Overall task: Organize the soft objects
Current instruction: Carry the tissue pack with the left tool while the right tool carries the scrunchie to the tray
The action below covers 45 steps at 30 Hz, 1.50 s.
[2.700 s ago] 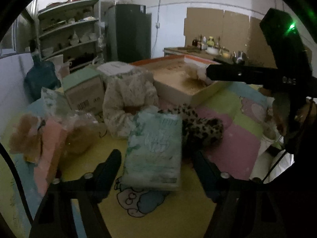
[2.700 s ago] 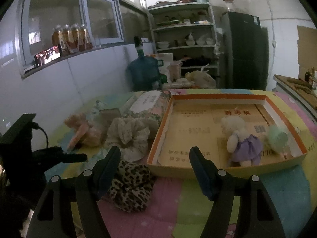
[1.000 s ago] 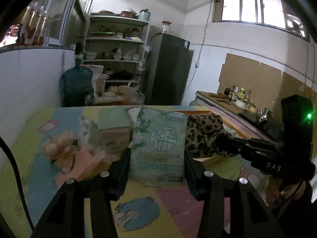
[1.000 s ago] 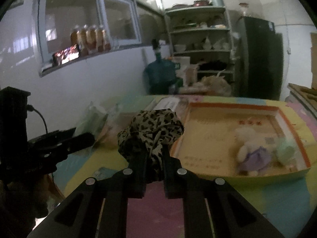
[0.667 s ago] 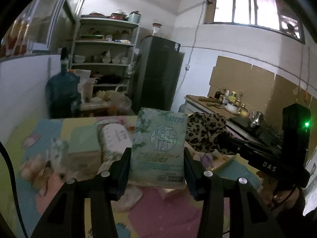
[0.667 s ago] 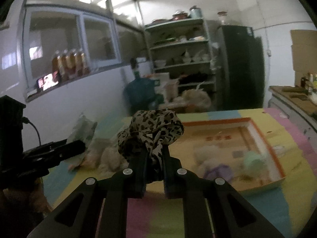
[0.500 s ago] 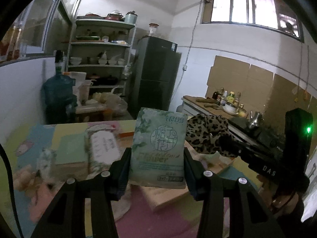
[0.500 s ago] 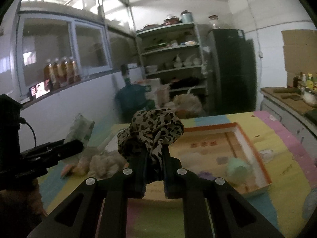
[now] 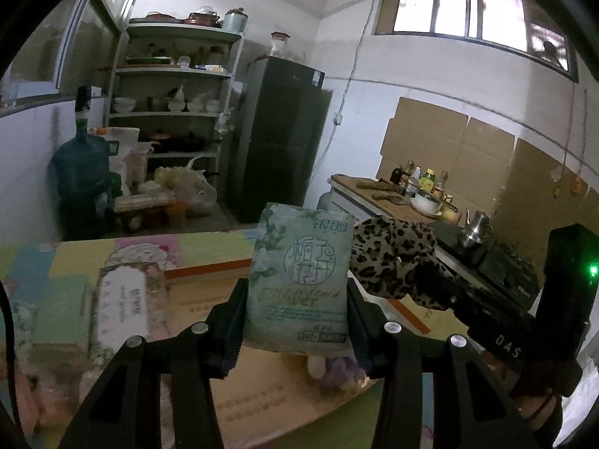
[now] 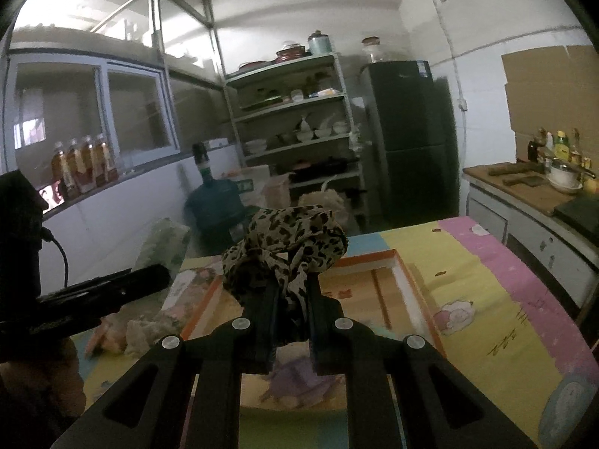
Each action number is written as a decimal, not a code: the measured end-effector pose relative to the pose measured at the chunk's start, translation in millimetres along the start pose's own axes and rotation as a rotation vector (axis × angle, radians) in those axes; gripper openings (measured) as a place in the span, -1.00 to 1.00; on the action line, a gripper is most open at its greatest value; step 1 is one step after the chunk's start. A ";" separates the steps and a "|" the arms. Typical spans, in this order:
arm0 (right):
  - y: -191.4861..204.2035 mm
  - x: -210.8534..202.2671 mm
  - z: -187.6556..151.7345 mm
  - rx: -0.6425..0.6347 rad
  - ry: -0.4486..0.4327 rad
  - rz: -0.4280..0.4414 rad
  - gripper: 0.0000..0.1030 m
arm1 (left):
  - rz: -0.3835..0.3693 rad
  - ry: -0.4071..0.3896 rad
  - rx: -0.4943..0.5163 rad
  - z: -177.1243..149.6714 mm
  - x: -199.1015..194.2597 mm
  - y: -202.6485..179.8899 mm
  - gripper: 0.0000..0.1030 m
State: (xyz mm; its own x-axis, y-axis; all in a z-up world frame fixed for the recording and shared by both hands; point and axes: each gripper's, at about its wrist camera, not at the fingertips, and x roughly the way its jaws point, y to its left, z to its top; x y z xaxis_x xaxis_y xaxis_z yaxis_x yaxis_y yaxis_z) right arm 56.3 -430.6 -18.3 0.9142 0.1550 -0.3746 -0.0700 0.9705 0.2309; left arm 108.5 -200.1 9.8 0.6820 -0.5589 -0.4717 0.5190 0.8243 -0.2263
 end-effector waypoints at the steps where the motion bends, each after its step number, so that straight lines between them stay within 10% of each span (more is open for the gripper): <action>1: -2.6 1.6 0.6 0.004 -0.001 -0.002 -0.75 | 0.002 0.004 0.000 1.4 4.5 -1.8 -0.06; 45: -87.1 124.5 -1.8 0.090 0.263 -0.068 -0.70 | 0.032 0.399 -0.149 -1.5 195.2 17.5 -0.06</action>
State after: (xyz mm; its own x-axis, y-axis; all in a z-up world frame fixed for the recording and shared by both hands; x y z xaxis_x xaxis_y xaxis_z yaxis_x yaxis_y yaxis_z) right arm 175.5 -495.5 -86.7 0.7795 0.1442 -0.6095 0.0346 0.9617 0.2718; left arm 250.0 -294.7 -87.5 0.4285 -0.4783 -0.7666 0.4005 0.8610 -0.3133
